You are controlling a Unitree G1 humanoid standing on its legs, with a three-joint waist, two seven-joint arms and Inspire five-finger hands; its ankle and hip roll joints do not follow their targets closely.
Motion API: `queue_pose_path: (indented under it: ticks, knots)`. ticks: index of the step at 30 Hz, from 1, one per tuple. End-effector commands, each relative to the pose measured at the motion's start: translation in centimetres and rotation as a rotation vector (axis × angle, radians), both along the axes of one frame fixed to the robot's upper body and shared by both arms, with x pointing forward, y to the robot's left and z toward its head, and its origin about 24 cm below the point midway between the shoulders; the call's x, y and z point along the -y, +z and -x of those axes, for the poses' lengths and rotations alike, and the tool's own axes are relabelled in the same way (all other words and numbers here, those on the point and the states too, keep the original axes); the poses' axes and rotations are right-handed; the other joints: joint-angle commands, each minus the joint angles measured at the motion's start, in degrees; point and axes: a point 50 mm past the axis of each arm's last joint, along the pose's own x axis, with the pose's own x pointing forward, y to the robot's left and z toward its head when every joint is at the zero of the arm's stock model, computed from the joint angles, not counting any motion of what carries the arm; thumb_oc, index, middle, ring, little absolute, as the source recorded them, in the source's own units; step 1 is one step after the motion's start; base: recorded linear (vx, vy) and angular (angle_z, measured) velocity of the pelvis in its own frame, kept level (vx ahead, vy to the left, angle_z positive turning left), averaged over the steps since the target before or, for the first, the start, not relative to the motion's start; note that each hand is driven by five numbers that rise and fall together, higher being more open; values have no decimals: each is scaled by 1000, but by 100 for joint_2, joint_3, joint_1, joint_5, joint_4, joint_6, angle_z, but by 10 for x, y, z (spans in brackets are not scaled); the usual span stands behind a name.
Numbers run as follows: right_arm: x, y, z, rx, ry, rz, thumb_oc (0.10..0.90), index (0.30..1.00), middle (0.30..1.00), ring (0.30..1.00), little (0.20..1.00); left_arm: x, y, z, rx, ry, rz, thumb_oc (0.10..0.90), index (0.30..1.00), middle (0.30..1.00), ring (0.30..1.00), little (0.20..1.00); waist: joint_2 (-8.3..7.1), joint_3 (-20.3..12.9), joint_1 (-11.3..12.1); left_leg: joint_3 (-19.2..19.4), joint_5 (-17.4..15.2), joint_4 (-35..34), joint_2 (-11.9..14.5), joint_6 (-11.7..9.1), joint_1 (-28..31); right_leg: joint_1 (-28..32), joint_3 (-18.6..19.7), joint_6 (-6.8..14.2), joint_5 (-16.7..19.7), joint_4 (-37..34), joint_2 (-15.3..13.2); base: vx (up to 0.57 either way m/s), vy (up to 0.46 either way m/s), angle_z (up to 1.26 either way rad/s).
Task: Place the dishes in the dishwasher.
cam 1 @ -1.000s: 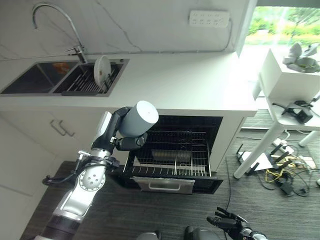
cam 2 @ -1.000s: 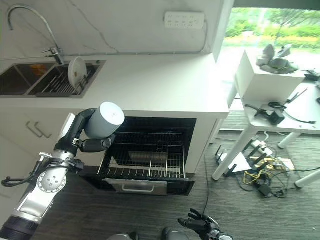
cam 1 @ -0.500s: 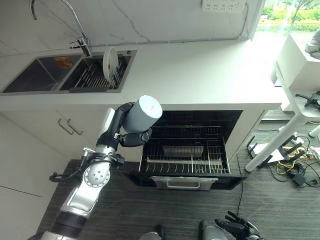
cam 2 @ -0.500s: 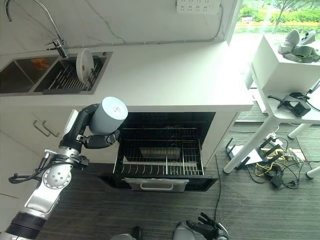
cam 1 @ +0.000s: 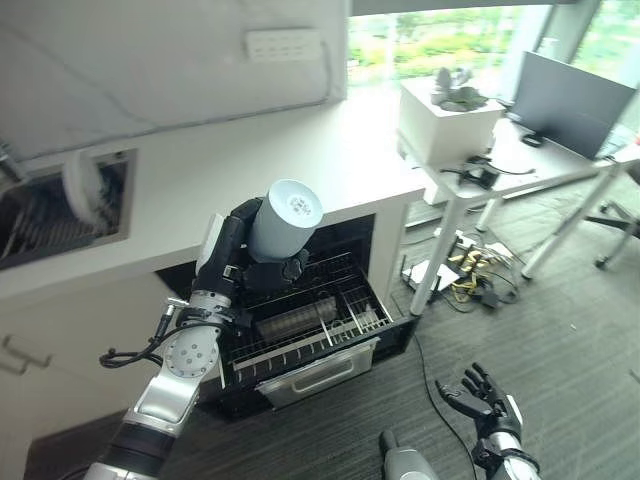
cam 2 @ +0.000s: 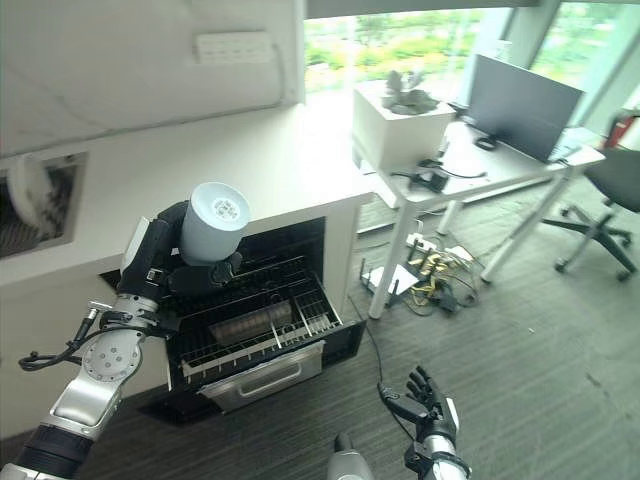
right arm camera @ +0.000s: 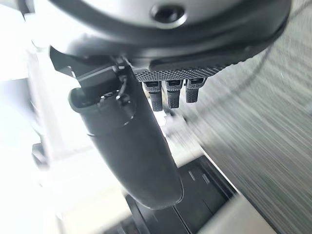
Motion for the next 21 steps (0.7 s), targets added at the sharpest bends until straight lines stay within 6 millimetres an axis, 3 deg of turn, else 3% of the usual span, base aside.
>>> queue_pose_path:
  ticks: [1, 5, 10, 16, 21]
  knots:
    - [27, 74, -42, 379, 0, 235, 800, 900, 900, 900, 900, 8, 36, 0, 259, -15, 222, 400, 300, 300, 300, 300, 125, -25, -62, -215, -882, 217, 61, 22, 116, -18, -257, 432, -1043, 800, -177, -21, 43, -112]
    - [30, 106, -49, 520, 35, 282, 800, 900, 900, 900, 900, 15, 33, 2, 310, 44, 280, 400, 300, 300, 300, 300, 85, -30, -223, 76, -1002, 217, 87, 34, 314, -190, -248, 479, -906, 800, -219, -2, 40, -90]
    - [26, 138, -55, 688, 99, 266, 800, 900, 900, 900, 900, 12, 32, 6, 361, 170, 300, 400, 300, 300, 300, 300, 34, -46, -238, 239, -1026, 217, 97, 38, 415, -268, -329, 478, -820, 800, -267, 6, 2, -55]
    - [4, 178, -68, 865, 319, 185, 800, 900, 900, 900, 900, 13, 32, 10, 427, 324, 314, 400, 300, 300, 300, 300, -45, -109, -151, 251, -1021, 217, 100, 6, 454, -231, -475, 437, -874, 800, -310, 15, -21, 0]
    - [-26, 197, -79, 897, 593, 173, 800, 900, 900, 900, 900, 22, 31, 9, 479, 378, 230, 400, 300, 300, 300, 300, -83, -151, 2, 99, -1007, 217, 86, -18, 418, -99, -632, 413, -964, 800, -354, 27, -27, 30]
